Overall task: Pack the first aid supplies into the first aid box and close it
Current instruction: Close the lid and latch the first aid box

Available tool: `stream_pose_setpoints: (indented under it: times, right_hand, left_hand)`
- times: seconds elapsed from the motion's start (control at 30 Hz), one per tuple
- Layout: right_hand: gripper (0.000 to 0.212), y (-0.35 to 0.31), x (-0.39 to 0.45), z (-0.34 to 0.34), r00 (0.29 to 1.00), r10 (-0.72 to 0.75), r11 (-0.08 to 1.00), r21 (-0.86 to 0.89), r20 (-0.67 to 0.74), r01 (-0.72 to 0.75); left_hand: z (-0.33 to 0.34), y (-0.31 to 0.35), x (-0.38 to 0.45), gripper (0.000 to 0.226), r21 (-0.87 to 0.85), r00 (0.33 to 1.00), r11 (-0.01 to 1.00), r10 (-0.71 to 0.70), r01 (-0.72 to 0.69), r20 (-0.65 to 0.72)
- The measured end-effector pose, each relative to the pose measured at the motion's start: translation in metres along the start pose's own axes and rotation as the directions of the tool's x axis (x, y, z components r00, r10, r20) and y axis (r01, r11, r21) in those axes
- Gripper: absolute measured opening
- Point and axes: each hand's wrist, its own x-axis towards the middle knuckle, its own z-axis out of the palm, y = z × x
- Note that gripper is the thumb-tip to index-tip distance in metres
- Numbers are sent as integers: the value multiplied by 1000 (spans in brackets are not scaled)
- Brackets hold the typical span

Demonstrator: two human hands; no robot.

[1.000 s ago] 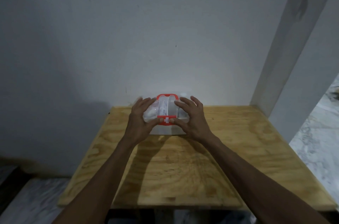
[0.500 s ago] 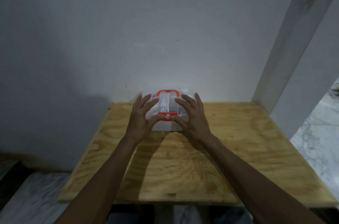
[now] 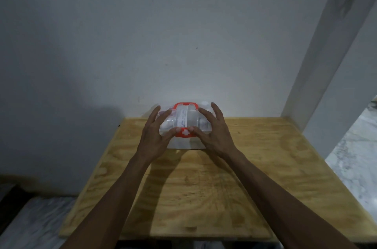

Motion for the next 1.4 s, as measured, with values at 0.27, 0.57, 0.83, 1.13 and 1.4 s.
stream_pose_setpoints:
  times: [0.27, 0.57, 0.83, 1.13, 1.4]
  right_hand:
    - [76, 15, 36, 11, 1000, -19, 1000, -9, 22, 19]
    - [72, 19, 44, 14, 999, -49, 999, 24, 8, 49]
    - [75, 16, 43, 11, 999, -30, 1000, 0, 45, 30]
    - [74, 5, 30, -6, 999, 28, 998, -51, 46, -26]
    - [55, -4, -59, -50, 994, 89, 990, 118, -57, -81]
  left_hand:
    - [9, -11, 29, 68, 0, 999, 999, -32, 32, 9]
    - [10, -18, 37, 70, 14, 1000, 1000, -24, 24, 7]
    - [7, -10, 36, 75, 66, 999, 997, -50, 49, 11]
    - [9, -1, 28, 79, 221, 991, 966, -131, 136, -36]
    - [-14, 41, -38, 47, -56, 980, 996, -81, 72, -184]
